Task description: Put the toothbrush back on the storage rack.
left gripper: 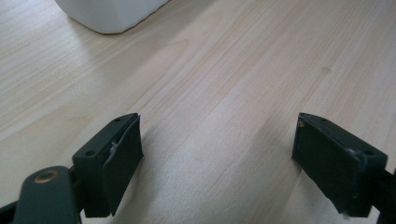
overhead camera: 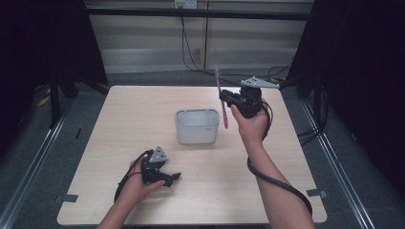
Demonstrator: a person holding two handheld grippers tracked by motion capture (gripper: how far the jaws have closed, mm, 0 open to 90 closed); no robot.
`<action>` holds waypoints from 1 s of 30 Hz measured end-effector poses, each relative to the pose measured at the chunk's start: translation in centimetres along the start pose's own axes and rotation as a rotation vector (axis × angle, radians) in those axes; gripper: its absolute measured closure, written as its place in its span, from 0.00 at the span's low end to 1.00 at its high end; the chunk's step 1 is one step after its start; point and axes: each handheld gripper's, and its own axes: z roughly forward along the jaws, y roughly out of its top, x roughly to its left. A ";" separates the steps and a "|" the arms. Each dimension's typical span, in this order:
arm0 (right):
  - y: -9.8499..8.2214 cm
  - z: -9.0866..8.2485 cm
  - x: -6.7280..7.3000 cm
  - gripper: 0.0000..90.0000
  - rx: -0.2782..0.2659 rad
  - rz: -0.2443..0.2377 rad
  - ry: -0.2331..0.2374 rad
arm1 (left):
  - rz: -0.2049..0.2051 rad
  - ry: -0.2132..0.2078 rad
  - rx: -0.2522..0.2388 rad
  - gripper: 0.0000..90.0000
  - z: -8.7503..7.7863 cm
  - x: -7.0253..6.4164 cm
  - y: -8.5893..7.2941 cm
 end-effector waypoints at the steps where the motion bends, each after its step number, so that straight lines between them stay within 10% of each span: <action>1: 0.1 0.1 0.0 0.89 -0.007 -0.008 0.002 | 0.000 0.000 0.000 0.17 0.0 0.0 0.0; 30: 0.0 3.7 1.0 0.89 -0.017 -0.009 0.023 | 0.000 -0.001 0.000 0.17 0.0 0.0 0.0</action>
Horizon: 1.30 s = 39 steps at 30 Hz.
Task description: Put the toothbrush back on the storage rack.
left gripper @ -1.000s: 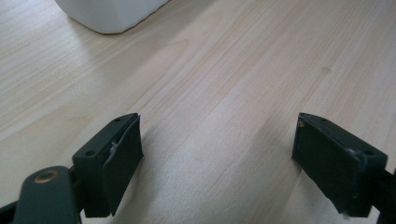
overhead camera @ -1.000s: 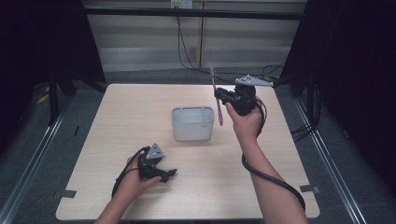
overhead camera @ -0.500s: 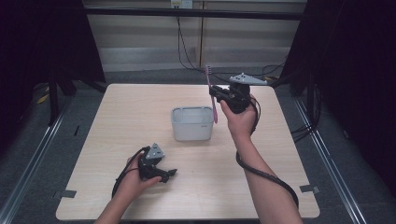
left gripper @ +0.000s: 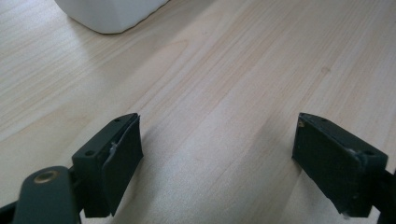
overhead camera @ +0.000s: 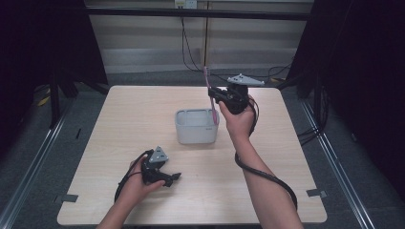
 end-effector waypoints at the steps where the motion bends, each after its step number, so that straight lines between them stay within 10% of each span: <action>1: 0.0 0.1 0.0 0.89 -0.001 -0.004 0.001 | 0.001 0.000 0.001 0.17 0.0 0.0 0.0; 39: -1.0 2.4 -1.0 0.89 -0.003 -0.011 -0.029 | 0.002 -0.001 0.001 0.17 0.0 0.0 0.0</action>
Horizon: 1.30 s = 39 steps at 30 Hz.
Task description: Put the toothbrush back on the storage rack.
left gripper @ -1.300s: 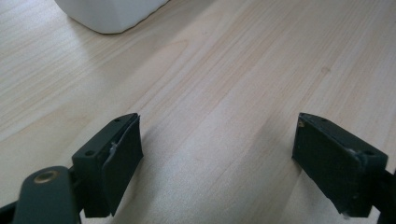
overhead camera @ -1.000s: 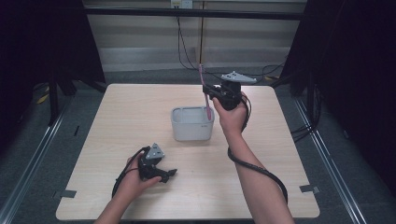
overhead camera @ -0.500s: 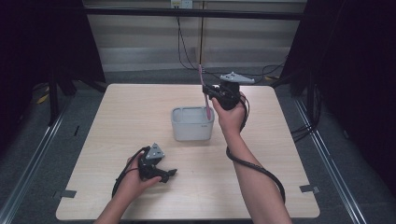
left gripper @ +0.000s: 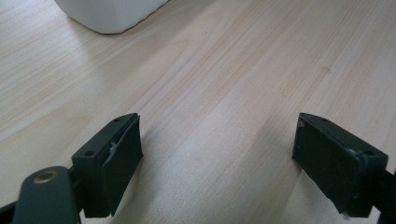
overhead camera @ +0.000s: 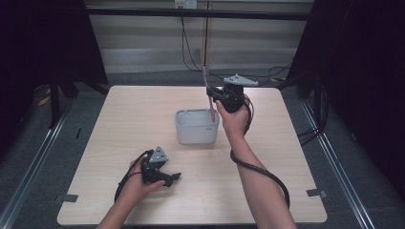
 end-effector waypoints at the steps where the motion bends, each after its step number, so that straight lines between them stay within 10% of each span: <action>1: 0.0 0.0 0.0 0.89 0.000 -0.001 0.000 | -0.002 0.000 -0.001 0.17 0.0 0.0 0.0; 39: -1.7 0.4 -0.1 0.89 0.007 -0.013 0.010 | 0.000 0.000 0.000 0.17 0.0 0.0 0.0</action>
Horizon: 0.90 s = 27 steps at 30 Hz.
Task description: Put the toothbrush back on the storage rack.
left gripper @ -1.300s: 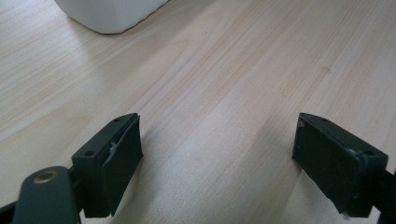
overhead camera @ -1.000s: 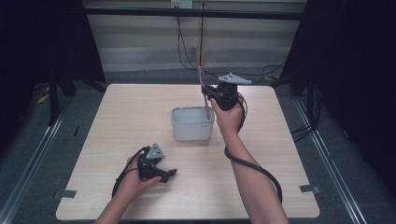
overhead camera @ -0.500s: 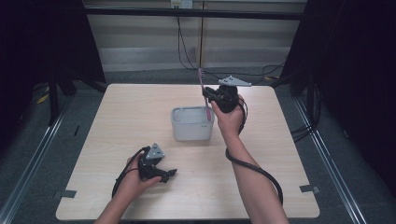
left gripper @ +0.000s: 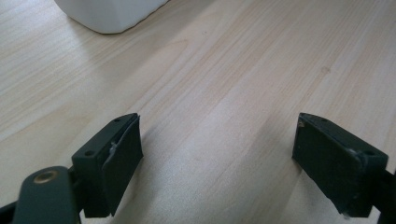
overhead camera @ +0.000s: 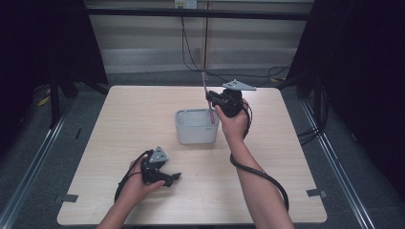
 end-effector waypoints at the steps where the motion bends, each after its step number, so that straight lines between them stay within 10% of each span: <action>1: 0.0 0.0 0.0 0.89 0.000 0.000 0.000 | 0.000 0.000 0.000 0.17 0.0 0.0 0.0; 27: -1.3 -1.8 -0.3 0.89 0.000 -0.002 0.006 | 0.008 0.000 0.006 0.17 0.0 0.0 0.0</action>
